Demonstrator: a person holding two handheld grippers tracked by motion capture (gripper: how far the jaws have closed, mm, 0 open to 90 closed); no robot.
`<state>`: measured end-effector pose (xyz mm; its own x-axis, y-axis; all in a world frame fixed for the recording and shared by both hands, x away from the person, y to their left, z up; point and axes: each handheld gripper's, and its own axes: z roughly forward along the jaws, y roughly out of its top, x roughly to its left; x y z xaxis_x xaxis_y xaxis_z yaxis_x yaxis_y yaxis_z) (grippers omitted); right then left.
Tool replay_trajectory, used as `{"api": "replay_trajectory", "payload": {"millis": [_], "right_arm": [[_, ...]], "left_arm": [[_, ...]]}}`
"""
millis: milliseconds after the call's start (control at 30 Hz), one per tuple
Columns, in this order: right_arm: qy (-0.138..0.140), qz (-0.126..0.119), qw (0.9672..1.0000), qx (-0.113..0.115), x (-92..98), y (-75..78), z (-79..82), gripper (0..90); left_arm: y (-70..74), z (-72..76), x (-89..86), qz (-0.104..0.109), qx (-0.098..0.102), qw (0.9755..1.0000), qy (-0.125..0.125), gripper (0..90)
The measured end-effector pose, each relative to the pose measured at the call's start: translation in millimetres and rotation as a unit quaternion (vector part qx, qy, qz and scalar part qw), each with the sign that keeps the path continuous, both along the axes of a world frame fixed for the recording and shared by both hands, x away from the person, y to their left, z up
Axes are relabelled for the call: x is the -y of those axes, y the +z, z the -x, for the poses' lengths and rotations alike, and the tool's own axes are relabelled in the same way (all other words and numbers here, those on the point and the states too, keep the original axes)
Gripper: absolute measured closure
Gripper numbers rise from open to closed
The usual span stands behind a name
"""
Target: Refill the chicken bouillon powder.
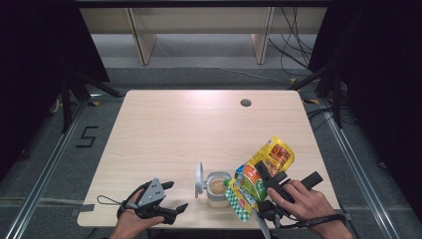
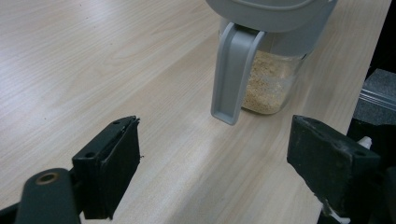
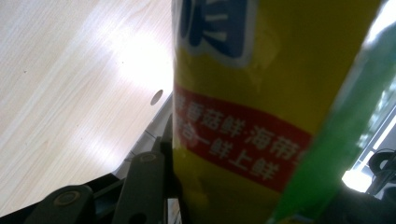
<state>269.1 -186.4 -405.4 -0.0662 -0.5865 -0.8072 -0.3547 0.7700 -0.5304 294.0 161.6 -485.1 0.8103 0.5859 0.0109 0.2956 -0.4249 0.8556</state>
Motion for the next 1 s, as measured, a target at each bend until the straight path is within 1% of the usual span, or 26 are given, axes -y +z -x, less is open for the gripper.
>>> {"api": "replay_trajectory", "payload": {"millis": [100, 133, 167, 267, 367, 400, 433, 533, 633, 667, 700, 733, 767, 800, 833, 900, 967, 1000], "right_arm": [[0.001, 0.001, 1.0000, 0.000, -0.1, -0.9, -0.3, 63.0], [0.001, 0.001, 1.0000, 0.000, 0.0, -1.0, -0.3, 63.0], [0.001, 0.001, 1.0000, 0.000, 0.0, -0.9, -0.4, 63.0], [0.001, -0.001, 1.0000, -0.001, 0.4, -0.1, -0.2, 63.1], [0.000, -0.002, 1.0000, 0.001, 0.8, -0.3, -0.1, 63.6], [0.000, -0.001, 1.0000, 0.001, 0.9, -0.2, -0.2, 63.7], [0.000, -0.001, 1.0000, -0.001, 0.8, 0.1, -0.2, 63.7], [0.000, -0.003, 1.0000, -0.002, 1.1, 0.3, -0.4, 63.7], [-0.001, -0.005, 1.0000, -0.005, 1.4, 0.3, -1.0, 63.8], [0.000, -0.004, 1.0000, -0.004, 1.7, 0.3, -1.2, 63.8], [0.000, -0.004, 1.0000, -0.004, 1.7, 0.3, -1.2, 63.8], [-0.001, -0.005, 1.0000, -0.005, 1.8, 0.5, -1.2, 63.8], [-0.002, -0.007, 1.0000, -0.005, 2.2, 0.3, -0.8, 63.8], [-0.001, -0.008, 1.0000, -0.005, 2.3, 0.5, -0.8, 63.8], [-0.006, -0.006, 0.9999, -0.007, 2.1, 1.0, -0.4, 63.8], [-0.006, -0.007, 0.9999, -0.008, 2.2, 1.0, -0.5, 63.8], [0.000, -0.010, 0.9999, -0.008, 2.7, 1.0, -1.4, 63.8], [-0.006, -0.010, 0.9998, -0.014, 3.1, 1.6, -1.2, 63.8]], "left_arm": [[-0.1, 0.2, 0.1, 0.001, -0.001, 1.0000, 0.000, 16.5], [-0.7, 1.8, 1.1, 0.008, -0.011, 0.9999, 0.010, 16.5], [-0.4, 1.1, 0.6, 0.005, -0.006, 0.9999, 0.007, 16.5], [-0.5, 1.1, 0.7, 0.007, -0.007, 0.9999, 0.005, 16.5], [-0.5, 1.1, 0.7, 0.004, -0.006, 1.0000, 0.006, 16.5], [-0.9, 1.5, 1.1, 0.008, -0.010, 0.9999, 0.009, 16.5], [-0.4, 0.9, 0.7, 0.004, -0.005, 1.0000, 0.005, 16.5], [-0.5, 0.9, 0.7, 0.007, -0.007, 0.9999, 0.005, 16.5], [-0.5, 1.1, 0.8, 0.006, -0.007, 0.9999, 0.006, 16.5], [-0.1, 0.0, 0.2, 0.003, -0.001, 1.0000, -0.001, 16.5], [-0.1, 0.0, 0.2, 0.003, -0.001, 1.0000, -0.001, 16.5], [-0.4, 0.6, 0.6, 0.007, -0.006, 1.0000, 0.003, 16.5], [-0.4, 0.6, 0.6, 0.007, -0.006, 1.0000, 0.003, 16.5], [-0.8, 1.6, 1.2, 0.011, -0.012, 0.9998, 0.008, 16.5], [-0.7, 1.3, 1.0, 0.010, -0.010, 0.9999, 0.006, 16.5], [-0.7, 1.5, 1.1, 0.011, -0.011, 0.9999, 0.008, 16.5], [-0.8, 1.9, 1.2, 0.013, -0.013, 0.9998, 0.010, 16.5], [-0.8, 1.9, 1.3, 0.013, -0.013, 0.9998, 0.010, 16.5]]}}
